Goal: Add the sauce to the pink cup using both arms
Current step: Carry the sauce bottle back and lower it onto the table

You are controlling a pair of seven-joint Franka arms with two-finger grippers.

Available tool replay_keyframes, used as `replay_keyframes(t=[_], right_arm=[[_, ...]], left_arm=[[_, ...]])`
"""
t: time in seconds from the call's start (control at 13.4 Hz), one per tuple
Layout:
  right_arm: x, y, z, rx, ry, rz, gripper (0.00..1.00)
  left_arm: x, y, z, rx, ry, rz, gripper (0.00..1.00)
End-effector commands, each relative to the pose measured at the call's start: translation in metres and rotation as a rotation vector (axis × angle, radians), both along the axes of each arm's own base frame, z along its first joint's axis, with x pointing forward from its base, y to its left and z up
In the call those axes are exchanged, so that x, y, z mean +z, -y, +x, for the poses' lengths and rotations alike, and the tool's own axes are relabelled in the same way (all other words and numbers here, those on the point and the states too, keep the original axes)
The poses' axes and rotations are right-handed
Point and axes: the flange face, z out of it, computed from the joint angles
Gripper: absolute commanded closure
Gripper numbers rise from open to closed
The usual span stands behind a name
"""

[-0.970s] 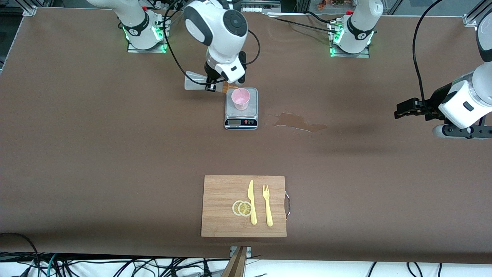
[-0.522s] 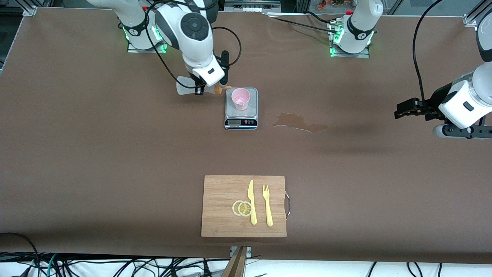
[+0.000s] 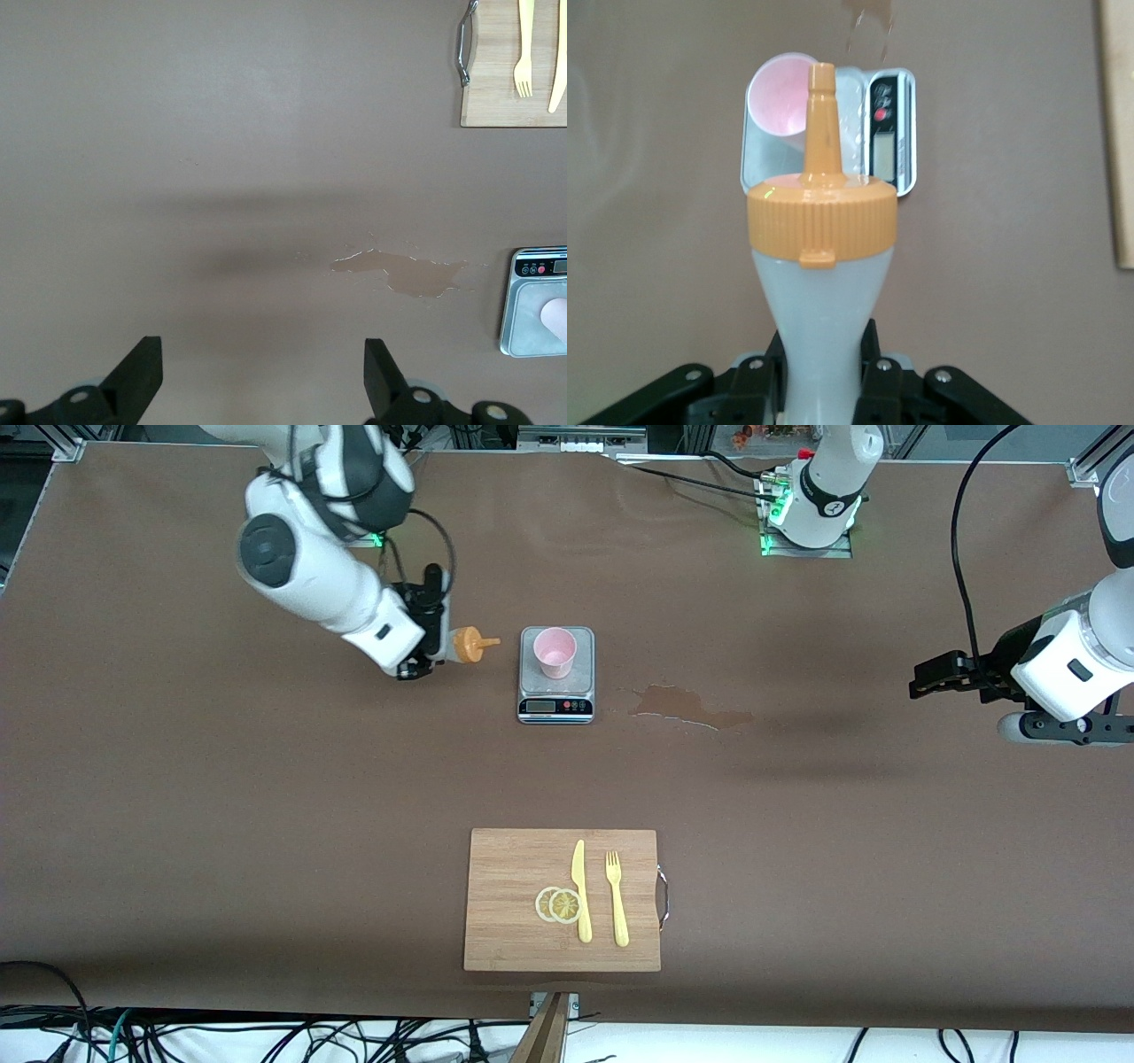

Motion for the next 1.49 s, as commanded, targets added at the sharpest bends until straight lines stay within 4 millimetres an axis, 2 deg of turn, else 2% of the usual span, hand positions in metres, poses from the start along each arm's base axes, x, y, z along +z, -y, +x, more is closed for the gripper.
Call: replay_keyframes(t=[0.0, 0.22, 0.37, 0.6, 0.75, 1.04, 1.27, 1.42], right_arm=[[0.005, 0.054, 0.011, 0.000, -0.033, 0.169, 0.85], [-0.013, 0.130, 0.029, 0.002, -0.067, 0.343, 0.85], [-0.038, 0.181, 0.036, 0.009, -0.070, 0.445, 0.85], [-0.081, 0.235, 0.043, 0.050, -0.081, 0.594, 0.85], [-0.113, 0.259, 0.043, 0.074, -0.071, 0.699, 0.85], [-0.177, 0.295, 0.041, 0.075, -0.071, 0.838, 0.85], [-0.233, 0.309, 0.045, 0.105, -0.052, 0.974, 0.83], [-0.259, 0.314, 0.044, 0.100, -0.041, 1.045, 0.83]], left_arm=[[0.005, -0.002, 0.002, 0.003, 0.001, 0.006, 0.00], [0.005, -0.002, 0.002, 0.003, 0.001, 0.006, 0.00], [0.005, -0.001, 0.002, 0.001, 0.001, 0.006, 0.00], [0.005, -0.001, 0.002, 0.003, 0.001, 0.004, 0.00], [0.005, -0.001, 0.002, 0.003, 0.001, 0.006, 0.00], [0.005, 0.000, 0.002, 0.001, 0.001, 0.006, 0.00], [0.005, 0.001, 0.002, 0.000, 0.001, 0.006, 0.00], [0.005, 0.003, 0.001, -0.003, 0.001, 0.005, 0.00]])
